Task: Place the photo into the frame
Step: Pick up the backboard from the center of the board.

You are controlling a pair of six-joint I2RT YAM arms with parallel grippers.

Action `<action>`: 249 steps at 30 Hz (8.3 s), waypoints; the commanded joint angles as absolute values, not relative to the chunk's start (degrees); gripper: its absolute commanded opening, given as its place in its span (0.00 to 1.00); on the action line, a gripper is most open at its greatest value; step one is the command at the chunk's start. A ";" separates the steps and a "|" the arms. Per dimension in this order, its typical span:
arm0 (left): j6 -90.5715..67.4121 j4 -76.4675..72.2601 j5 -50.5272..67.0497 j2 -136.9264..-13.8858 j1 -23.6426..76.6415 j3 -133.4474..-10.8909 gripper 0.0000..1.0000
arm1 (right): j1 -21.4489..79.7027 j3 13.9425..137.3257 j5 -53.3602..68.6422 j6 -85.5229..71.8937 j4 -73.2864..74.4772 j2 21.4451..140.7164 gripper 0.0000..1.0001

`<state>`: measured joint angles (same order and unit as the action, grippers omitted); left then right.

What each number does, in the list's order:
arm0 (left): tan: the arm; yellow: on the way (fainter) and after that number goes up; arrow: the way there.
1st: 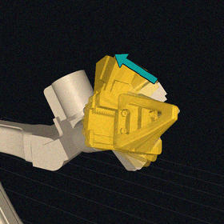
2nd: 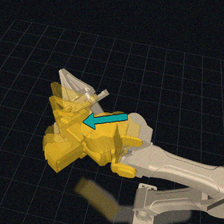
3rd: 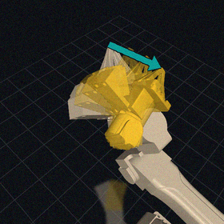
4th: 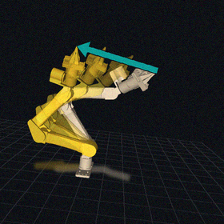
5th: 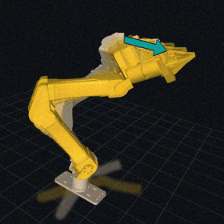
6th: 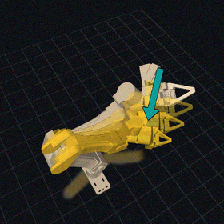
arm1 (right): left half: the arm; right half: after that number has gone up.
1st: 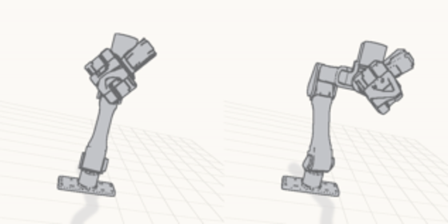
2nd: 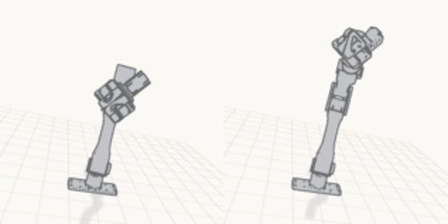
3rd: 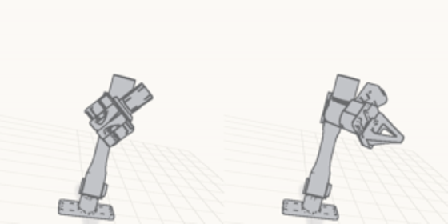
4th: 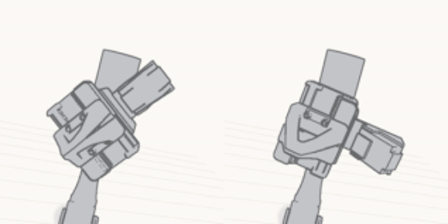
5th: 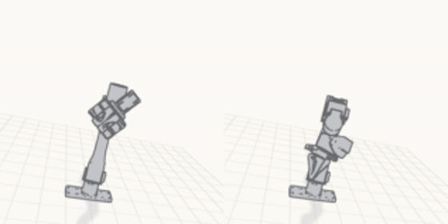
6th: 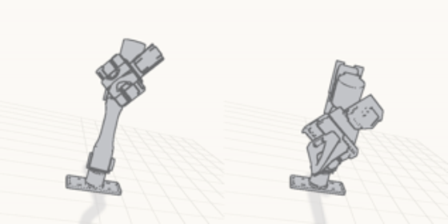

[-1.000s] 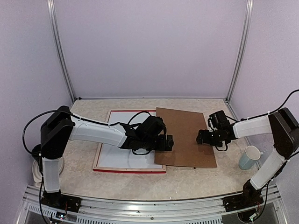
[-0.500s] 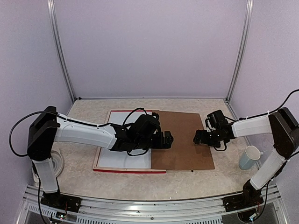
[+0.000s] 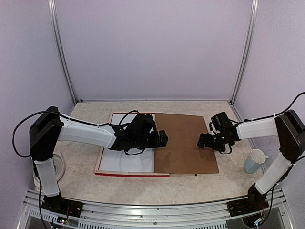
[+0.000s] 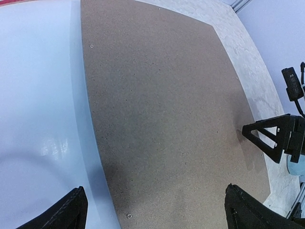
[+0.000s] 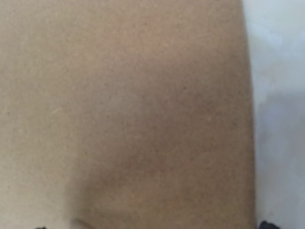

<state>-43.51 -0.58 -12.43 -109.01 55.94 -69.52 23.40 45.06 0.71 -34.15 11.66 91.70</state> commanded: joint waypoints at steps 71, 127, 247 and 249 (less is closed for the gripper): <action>-40.58 -13.80 4.47 -107.49 58.63 -81.83 0.99 | 23.80 41.03 19.28 -33.21 7.11 86.75 0.96; -39.99 -15.30 6.16 -118.93 64.02 -97.92 0.99 | 27.43 50.27 3.38 -34.74 20.48 81.60 0.97; -47.16 -27.97 8.62 -126.48 62.00 -80.89 0.99 | 8.00 66.02 32.61 -40.52 39.16 65.82 0.85; -47.38 -28.24 8.72 -126.67 62.03 -80.94 0.99 | 8.00 67.40 31.74 -39.09 41.14 66.35 0.82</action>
<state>-47.22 -27.53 8.36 -126.17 61.56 -80.77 8.43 63.57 34.37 -43.62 35.42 65.73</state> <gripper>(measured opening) 0.986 0.840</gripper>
